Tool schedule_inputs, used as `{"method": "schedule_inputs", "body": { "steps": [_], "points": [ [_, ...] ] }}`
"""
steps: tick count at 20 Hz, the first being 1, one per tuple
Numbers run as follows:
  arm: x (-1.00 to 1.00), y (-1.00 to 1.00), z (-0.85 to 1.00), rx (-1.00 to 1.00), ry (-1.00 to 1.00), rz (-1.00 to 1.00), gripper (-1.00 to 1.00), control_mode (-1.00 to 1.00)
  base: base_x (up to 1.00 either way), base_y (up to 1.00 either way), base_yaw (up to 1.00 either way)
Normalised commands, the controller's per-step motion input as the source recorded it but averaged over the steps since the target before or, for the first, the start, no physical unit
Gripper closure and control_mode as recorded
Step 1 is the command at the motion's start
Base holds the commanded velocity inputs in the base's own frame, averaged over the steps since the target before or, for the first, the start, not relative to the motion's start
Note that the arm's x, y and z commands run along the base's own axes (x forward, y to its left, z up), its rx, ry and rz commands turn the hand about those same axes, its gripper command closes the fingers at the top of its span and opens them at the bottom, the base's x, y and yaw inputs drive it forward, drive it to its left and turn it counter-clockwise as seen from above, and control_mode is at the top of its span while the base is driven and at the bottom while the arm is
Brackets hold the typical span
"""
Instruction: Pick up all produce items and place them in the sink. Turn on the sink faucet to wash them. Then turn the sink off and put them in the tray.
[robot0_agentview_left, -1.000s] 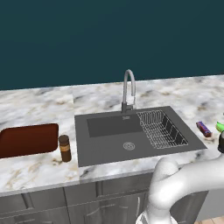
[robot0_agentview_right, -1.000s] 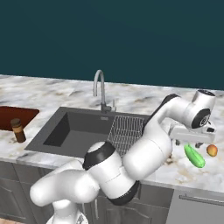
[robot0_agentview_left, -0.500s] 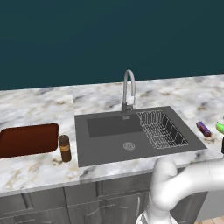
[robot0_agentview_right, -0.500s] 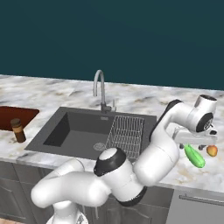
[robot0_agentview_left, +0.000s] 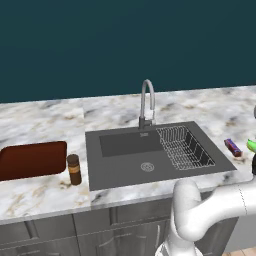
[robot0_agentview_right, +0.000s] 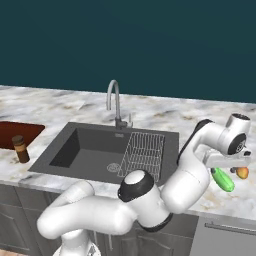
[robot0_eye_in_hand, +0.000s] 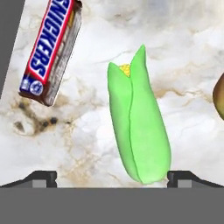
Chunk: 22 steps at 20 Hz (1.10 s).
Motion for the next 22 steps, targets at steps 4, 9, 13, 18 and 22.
{"method": "schedule_inputs", "body": {
  "steps": [4, 9, 13, 18, 22],
  "points": [
    [0.24, -0.22, -0.25, 0.00, 0.01, 0.10, -1.00, -1.00, 0.00, 0.00, 0.00],
    [0.20, -0.21, -0.25, 0.00, 0.00, 0.08, -1.00, -1.00, 0.00, 0.00, 0.00],
    [0.07, -0.15, -0.26, -0.01, 0.01, 0.07, -1.00, -1.00, 0.00, 0.00, 0.00],
    [0.00, -0.01, -0.29, -0.02, 0.00, 0.04, -1.00, -1.00, 0.00, 0.00, 0.00],
    [0.00, 0.00, -0.27, -0.03, 0.00, 0.06, -1.00, -1.00, 0.00, 0.00, 0.00]
  ]
}}
